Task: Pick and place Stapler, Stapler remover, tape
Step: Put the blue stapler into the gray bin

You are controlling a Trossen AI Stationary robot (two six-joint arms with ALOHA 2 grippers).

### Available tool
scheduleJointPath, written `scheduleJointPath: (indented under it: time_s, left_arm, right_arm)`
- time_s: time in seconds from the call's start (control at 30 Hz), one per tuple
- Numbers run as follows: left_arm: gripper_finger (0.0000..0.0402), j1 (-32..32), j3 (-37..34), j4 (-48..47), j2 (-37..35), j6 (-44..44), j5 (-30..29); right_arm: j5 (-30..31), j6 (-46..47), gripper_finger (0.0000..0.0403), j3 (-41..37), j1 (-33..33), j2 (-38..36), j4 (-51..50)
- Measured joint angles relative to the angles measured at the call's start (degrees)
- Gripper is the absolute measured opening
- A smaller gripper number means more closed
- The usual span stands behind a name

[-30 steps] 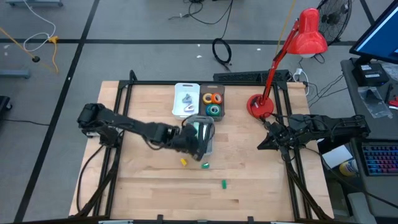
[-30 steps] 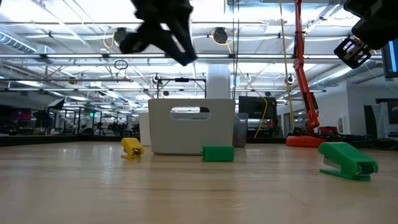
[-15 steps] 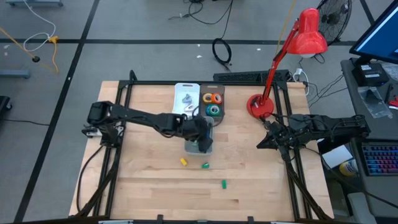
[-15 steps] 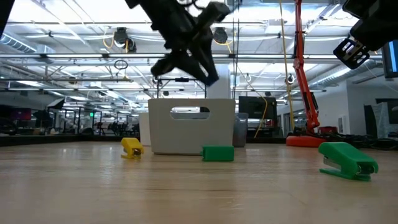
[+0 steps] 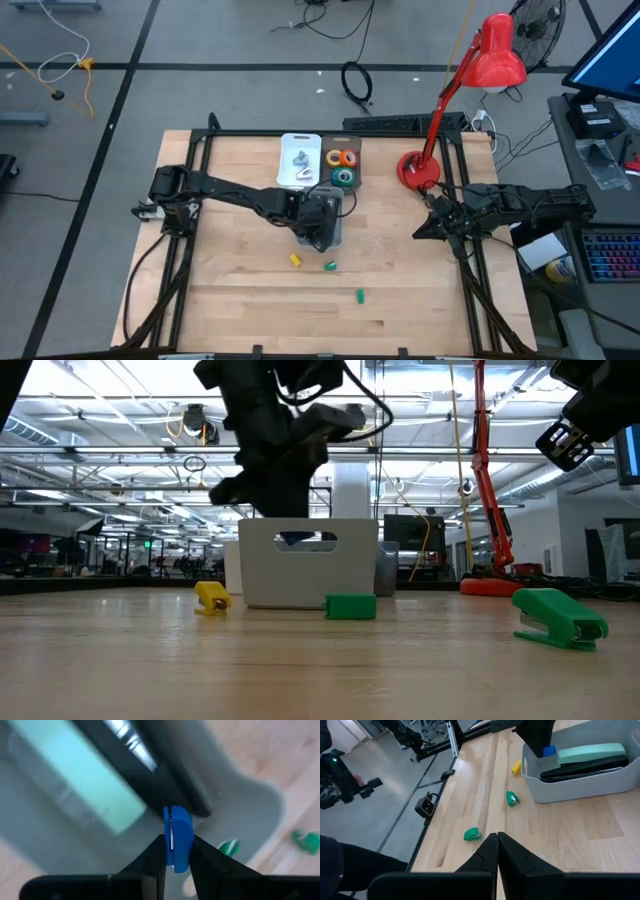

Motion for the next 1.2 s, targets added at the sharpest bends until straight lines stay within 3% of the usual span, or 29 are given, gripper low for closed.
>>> scheduleJointPath:
  time_s: [0.3, 0.87, 1.2]
  left_arm:
    - [0.0072, 0.3, 0.0, -3.4, 0.0, 2.0, 3.4]
    - [0.0072, 0.3, 0.0, -3.5, 0.0, 25.4, 8.1]
    - [0.0084, 0.3, 0.0, -3.7, 0.0, 27.8, 7.5]
  right_arm:
    - [0.0, -0.1, 0.0000, 0.0, 0.0, 0.0, 0.0]
    - [-0.1, 0.0, 0.0000, 0.0, 0.0, 0.0, 0.0]
    - [-0.1, 0.0, 0.0000, 0.0, 0.0, 0.0, 0.0]
